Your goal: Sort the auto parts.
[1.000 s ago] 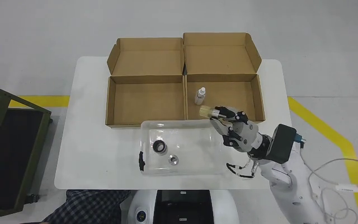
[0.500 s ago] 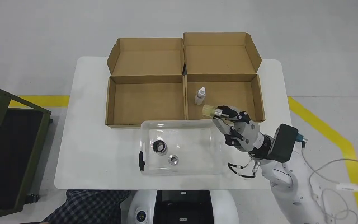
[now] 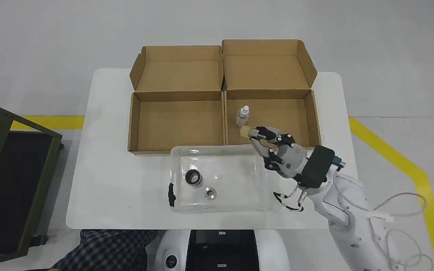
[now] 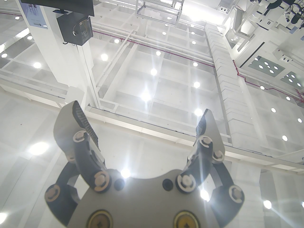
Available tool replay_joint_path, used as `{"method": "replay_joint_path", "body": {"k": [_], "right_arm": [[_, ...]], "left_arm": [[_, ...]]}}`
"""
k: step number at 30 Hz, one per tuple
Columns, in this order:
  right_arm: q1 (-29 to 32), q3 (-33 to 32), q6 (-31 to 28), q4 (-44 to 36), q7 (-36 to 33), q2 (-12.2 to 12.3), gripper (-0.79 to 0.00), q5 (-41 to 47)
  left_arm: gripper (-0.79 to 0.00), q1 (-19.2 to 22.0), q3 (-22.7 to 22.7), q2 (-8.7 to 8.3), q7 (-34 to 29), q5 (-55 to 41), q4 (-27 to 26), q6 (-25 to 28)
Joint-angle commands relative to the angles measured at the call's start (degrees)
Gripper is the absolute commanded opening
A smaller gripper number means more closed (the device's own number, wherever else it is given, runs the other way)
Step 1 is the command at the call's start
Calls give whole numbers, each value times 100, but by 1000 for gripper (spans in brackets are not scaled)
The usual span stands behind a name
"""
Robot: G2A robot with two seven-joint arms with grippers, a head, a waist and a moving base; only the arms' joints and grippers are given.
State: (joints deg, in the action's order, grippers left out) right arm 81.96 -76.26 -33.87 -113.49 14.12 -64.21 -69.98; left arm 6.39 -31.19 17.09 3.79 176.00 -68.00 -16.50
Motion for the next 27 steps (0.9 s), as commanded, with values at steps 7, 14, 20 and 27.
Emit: {"method": "replay_joint_path", "body": {"k": [7, 14, 20, 27], "right_arm": [[-152, -132, 416, 453, -568, -7, -785, 57], [-335, -195, 738, 839, -1178, -19, -785, 198], [-574, -116, 1005, 1130, -1962, -39, -785, 294], [-974, 67, 1235, 1326, -2821, -67, -785, 208]], "left_arm": [[0, 0, 0, 0, 0, 0, 0, 0], [0, 0, 0, 0, 0, 0, 0, 0], [0, 0, 0, 0, 0, 0, 0, 0], [0, 0, 0, 0, 0, 0, 0, 0]]}}
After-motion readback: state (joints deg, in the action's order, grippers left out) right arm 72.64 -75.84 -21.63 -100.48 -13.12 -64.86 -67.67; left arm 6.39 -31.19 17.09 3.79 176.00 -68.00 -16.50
